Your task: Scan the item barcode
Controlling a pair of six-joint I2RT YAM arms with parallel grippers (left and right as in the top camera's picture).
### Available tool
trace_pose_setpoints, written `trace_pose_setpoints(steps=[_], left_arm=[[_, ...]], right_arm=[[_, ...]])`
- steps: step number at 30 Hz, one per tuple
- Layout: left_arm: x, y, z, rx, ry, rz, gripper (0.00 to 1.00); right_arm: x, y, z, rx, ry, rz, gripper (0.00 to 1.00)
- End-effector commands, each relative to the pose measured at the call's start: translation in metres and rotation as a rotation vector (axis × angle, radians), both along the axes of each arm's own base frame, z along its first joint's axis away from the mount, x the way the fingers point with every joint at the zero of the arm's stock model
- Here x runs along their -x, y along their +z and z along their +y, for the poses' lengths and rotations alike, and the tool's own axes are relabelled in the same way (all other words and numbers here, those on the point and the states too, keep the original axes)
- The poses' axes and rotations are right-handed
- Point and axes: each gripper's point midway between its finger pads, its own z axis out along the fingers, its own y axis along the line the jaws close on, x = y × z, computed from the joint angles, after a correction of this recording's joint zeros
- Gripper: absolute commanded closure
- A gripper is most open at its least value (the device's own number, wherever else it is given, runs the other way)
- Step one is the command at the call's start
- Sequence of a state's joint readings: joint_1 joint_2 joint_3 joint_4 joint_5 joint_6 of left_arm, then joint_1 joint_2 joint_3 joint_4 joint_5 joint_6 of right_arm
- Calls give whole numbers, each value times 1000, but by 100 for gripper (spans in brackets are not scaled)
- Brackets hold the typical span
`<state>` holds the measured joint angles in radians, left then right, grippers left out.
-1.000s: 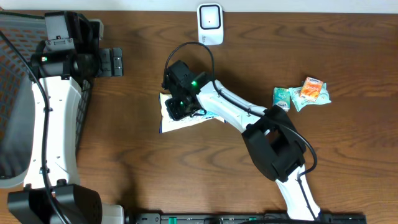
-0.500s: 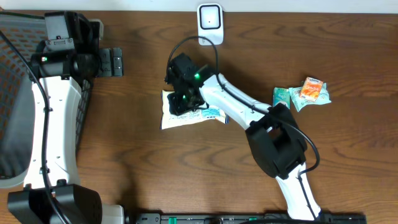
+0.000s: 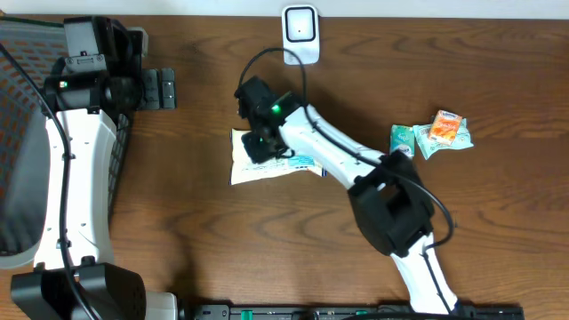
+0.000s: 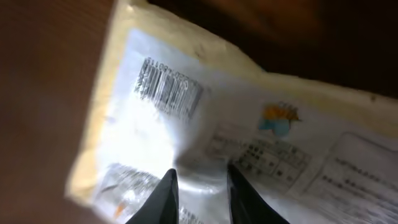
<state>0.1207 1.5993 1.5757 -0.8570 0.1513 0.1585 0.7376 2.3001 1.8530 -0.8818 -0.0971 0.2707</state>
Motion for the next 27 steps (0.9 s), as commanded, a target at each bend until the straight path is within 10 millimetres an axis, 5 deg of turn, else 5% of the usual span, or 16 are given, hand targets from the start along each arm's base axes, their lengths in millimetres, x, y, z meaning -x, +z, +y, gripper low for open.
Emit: trace_pose_setpoints(steps=[1, 9, 16, 22, 27], left_arm=[[-1, 4, 0, -13, -9, -8, 2], [-1, 4, 0, -13, -9, -8, 2], [-1, 4, 0, -13, -9, -8, 2], [-1, 4, 0, -13, -9, -8, 2], [-1, 4, 0, -13, -9, -8, 2]], right_arm=[[7, -34, -8, 106, -6, 17, 81], [1, -21, -5, 86, -10, 12, 76], [-26, 53, -20, -34, -56, -13, 67], [-37, 124, -76, -109, -151, -24, 56], [-29, 121, -125, -141, -204, 133, 45]])
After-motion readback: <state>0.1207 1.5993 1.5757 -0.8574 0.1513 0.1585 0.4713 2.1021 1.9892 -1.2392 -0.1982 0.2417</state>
